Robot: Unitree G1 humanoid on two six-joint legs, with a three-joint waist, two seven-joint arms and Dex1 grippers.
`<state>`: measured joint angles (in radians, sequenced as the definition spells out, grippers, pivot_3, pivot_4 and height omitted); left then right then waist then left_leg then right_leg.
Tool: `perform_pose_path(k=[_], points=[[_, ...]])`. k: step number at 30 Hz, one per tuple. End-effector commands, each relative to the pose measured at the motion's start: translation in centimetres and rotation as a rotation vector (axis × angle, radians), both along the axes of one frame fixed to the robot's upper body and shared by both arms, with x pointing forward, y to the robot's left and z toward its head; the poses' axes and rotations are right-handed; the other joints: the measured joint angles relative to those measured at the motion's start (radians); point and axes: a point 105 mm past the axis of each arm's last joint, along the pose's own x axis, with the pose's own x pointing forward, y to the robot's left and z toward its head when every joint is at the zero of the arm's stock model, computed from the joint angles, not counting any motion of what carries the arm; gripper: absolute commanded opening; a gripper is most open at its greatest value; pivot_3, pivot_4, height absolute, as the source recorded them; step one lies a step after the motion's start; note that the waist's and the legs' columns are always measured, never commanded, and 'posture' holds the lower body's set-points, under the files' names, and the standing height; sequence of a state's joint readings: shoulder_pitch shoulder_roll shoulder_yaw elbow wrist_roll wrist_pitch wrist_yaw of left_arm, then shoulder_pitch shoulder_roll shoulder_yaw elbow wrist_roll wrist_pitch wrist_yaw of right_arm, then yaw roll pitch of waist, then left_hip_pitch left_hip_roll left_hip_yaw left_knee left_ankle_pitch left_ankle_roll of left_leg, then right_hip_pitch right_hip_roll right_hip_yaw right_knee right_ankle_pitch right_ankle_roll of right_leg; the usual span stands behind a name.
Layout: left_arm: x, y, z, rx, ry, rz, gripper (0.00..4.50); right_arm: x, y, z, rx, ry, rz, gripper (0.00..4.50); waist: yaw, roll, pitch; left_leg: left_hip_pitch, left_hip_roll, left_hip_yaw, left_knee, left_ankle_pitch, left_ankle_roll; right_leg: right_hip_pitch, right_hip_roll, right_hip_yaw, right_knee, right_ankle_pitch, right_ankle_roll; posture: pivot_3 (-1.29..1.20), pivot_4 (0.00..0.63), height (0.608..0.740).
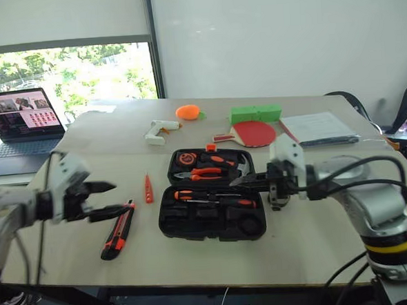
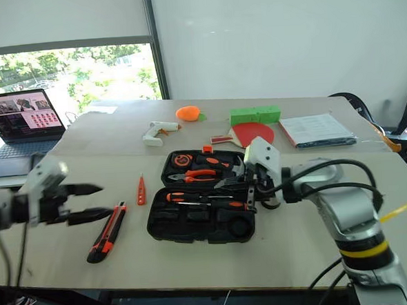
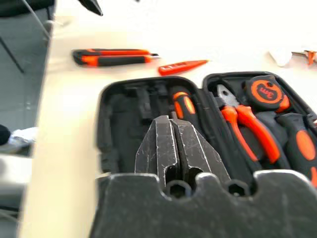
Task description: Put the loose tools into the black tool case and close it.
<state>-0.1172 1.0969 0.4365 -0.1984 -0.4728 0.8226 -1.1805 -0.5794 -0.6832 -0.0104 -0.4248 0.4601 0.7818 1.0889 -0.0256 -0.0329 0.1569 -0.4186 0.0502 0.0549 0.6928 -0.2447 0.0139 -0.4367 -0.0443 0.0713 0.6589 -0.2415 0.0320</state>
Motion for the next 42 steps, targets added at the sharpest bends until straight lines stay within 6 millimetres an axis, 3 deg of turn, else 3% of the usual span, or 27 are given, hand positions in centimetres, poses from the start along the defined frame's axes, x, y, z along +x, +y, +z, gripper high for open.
perform_pose_path(k=[1, 5, 10, 15, 19, 24, 30, 42], points=[[-1.2, 4.1, 1.4, 0.059, -0.028, 0.225, 4.5, -0.9, -0.3, 2.6, 0.067, -0.051, 0.01, 1.56, 0.001, 0.0, 0.0, 0.001, 0.0, 0.0, 0.0, 0.0, 0.0, 0.001, 0.0, 0.0, 0.0, 0.0, 0.0, 0.0, 0.15, 0.736], [-2.0, 4.3, 1.1, 0.057, 0.016, 0.302, 4.5, -0.9, -0.5, 3.3, 0.083, -0.075, -0.005, 2.89, 0.012, -0.001, 0.0, 0.006, 0.001, 0.001, 0.0, 0.0, -0.001, 0.004, 0.0, -0.001, 0.0, -0.001, -0.001, 0.0, 0.15, 0.736], [-0.3, 1.5, 1.7, -0.023, 0.048, 0.339, 4.5, -1.6, -0.2, 3.4, 0.093, -0.076, 0.004, 4.44, 0.021, -0.003, 0.001, 0.004, 0.0, 0.0, 0.0, 0.001, -0.001, 0.004, 0.0, -0.001, -0.001, -0.001, -0.001, 0.0, 0.15, 0.736], [3.4, -0.6, 1.7, -0.043, 0.113, 0.454, 4.5, -2.2, 0.2, 3.4, 0.106, -0.08, 0.01, 4.44, 0.021, -0.004, 0.001, 0.004, -0.001, 0.0, 0.0, 0.0, -0.001, 0.005, 0.0, -0.001, -0.001, 0.0, 0.0, 0.0, 0.15, 0.736], [7.9, -3.3, 2.4, -0.088, 0.202, 0.514, 4.5, -2.3, 0.5, 3.4, 0.114, -0.09, 0.001, 4.44, 0.022, -0.007, 0.003, 0.003, -0.002, -0.003, 0.001, 0.001, -0.001, 0.006, 0.001, -0.002, 0.0, 0.0, 0.0, 0.0, 0.15, 0.736], [11.4, -5.7, 2.5, -0.088, 0.299, 0.575, 4.5, -2.4, 0.8, 3.5, 0.12, -0.109, -0.005, 4.44, 0.011, -0.008, 0.003, 0.003, -0.002, -0.003, 0.0, 0.0, -0.001, 0.006, 0.001, -0.001, -0.003, 0.0, 0.001, 0.0, 0.15, 0.736], [13.2, -9.3, 0.9, -0.066, 0.451, 0.591, 4.5, -2.7, 1.4, 3.3, 0.125, -0.127, -0.016, 4.44, 0.011, -0.008, 0.003, -0.004, -0.002, -0.003, 0.0, 0.0, -0.001, -0.001, 0.001, -0.001, -0.001, 0.0, 0.001, 0.0, 0.15, 0.736], [14.9, -11.3, -2.5, -0.009, 0.527, 0.669, 4.5, -3.6, 1.6, 2.8, 0.147, -0.135, -0.055, 4.44, 0.013, -0.008, 0.004, -0.006, -0.003, -0.004, 0.001, 0.0, -0.001, -0.002, 0.0, -0.001, -0.001, 0.001, 0.001, 0.0, 0.15, 0.736]])
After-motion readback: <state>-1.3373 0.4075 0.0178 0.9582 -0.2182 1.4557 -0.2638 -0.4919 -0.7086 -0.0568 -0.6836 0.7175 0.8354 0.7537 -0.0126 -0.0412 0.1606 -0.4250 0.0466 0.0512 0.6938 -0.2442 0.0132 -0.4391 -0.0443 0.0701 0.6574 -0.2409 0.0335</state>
